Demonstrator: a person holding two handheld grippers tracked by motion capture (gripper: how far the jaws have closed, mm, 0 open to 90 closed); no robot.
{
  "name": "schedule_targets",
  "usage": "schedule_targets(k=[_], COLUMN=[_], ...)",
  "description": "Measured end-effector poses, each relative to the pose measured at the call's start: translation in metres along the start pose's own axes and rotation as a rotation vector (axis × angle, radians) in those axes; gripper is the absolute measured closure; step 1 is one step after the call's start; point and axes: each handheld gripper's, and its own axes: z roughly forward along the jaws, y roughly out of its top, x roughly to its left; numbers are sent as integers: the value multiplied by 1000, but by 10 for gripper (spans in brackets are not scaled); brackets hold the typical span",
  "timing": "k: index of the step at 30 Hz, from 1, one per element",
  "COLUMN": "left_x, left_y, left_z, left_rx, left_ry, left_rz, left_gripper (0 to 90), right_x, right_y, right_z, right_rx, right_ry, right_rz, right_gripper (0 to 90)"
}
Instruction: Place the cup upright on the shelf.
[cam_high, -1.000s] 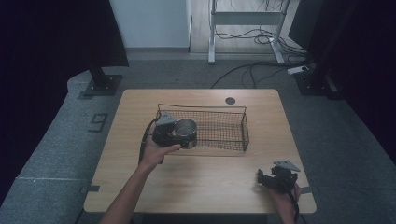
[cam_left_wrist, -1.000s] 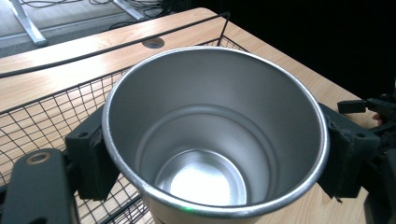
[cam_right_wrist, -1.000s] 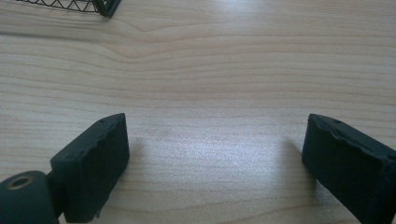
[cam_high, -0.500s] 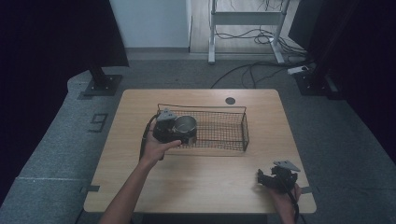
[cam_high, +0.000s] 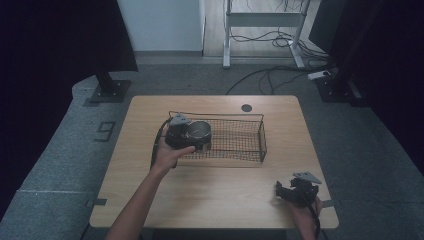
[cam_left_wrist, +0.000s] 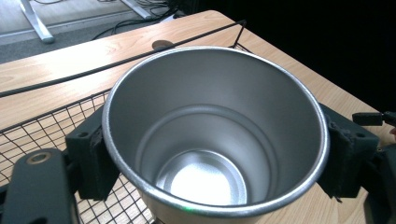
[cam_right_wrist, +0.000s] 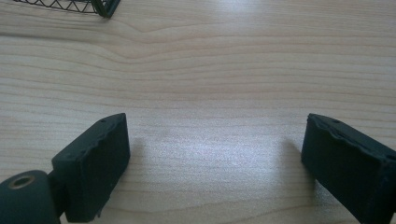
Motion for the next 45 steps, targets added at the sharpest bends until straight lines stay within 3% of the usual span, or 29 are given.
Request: schedule_targets(k=[6, 24, 45], left_x=[3, 4, 24], left_y=[1, 10, 12], left_z=[2, 7, 18], left_rx=[0, 7, 11], left_ry=[1, 24, 55], left_rz=[-13, 3, -35], left_gripper=[164, 164, 165], right_x=[0, 0, 0], right_y=[0, 0, 0], right_z=[0, 0, 0], right_rx=[1, 1, 1], right_ry=[0, 0, 0], right_rz=[1, 1, 1], right_gripper=[79, 81, 81])
